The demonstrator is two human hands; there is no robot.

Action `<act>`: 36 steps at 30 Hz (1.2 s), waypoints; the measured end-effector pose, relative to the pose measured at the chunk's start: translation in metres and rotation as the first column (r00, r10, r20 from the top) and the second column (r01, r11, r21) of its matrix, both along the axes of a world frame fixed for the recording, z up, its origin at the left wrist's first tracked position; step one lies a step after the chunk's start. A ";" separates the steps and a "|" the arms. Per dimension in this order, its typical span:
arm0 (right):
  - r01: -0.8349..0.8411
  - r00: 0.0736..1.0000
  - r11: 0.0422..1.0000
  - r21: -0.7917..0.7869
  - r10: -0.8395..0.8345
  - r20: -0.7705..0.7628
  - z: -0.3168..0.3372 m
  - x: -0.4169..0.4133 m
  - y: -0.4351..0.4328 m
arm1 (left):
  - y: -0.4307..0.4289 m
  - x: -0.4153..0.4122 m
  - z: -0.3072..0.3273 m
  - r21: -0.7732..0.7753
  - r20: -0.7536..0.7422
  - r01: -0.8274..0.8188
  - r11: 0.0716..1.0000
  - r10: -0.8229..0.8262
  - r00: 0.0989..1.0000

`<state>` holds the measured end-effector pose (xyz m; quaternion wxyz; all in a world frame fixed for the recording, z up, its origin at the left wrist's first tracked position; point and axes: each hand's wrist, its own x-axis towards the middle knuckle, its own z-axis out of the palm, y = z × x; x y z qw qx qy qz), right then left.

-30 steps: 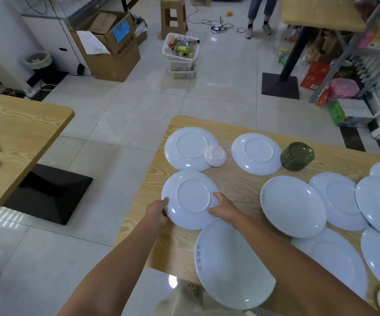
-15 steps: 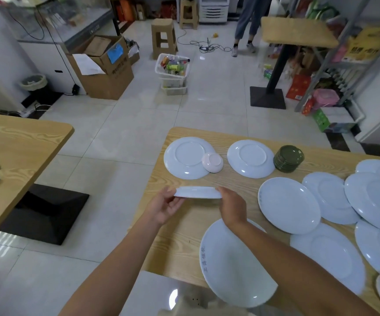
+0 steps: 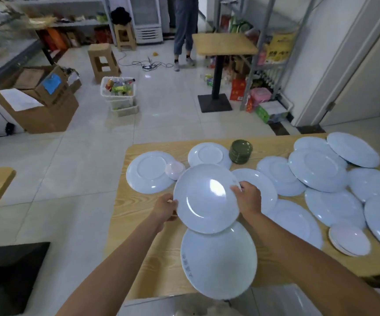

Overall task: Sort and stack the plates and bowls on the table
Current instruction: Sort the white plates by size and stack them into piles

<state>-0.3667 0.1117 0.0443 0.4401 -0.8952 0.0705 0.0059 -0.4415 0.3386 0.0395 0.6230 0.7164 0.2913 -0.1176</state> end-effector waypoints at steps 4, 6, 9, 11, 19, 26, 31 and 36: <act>0.093 0.991 0.994 -0.049 -0.098 -0.097 -0.015 0.002 -0.036 | -0.034 0.023 -0.018 0.032 -0.073 -0.004 0.999 0.006 0.997; 0.119 0.975 0.992 -0.047 -0.126 -0.182 -0.023 0.005 -0.051 | -0.049 0.031 -0.027 0.048 -0.097 -0.020 0.999 0.025 0.995; 0.063 0.937 0.998 -0.017 -0.066 -0.344 -0.035 0.011 -0.072 | -0.071 0.046 -0.034 0.053 -0.111 -0.060 0.997 0.066 0.992; 0.040 0.899 0.998 0.039 -0.019 -0.438 -0.042 0.017 -0.087 | -0.085 0.058 -0.037 0.054 -0.120 -0.091 0.994 0.097 0.988; -0.060 0.874 0.998 -0.028 0.039 -0.484 -0.058 0.062 -0.129 | -0.137 0.109 -0.051 0.157 -0.197 -0.153 0.976 0.182 0.963; -0.188 0.895 0.947 -0.260 0.056 -0.443 -0.066 0.086 -0.143 | -0.163 0.122 -0.052 0.367 -0.241 0.003 0.930 0.092 0.966; -0.262 0.906 0.901 -0.344 0.107 -0.410 -0.072 0.089 -0.144 | -0.167 0.116 -0.053 0.484 -0.295 0.143 0.863 0.008 0.955; -0.282 0.913 0.872 -0.399 0.116 -0.392 -0.074 0.088 -0.156 | -0.169 0.115 -0.055 0.443 -0.307 0.198 0.874 -0.059 0.950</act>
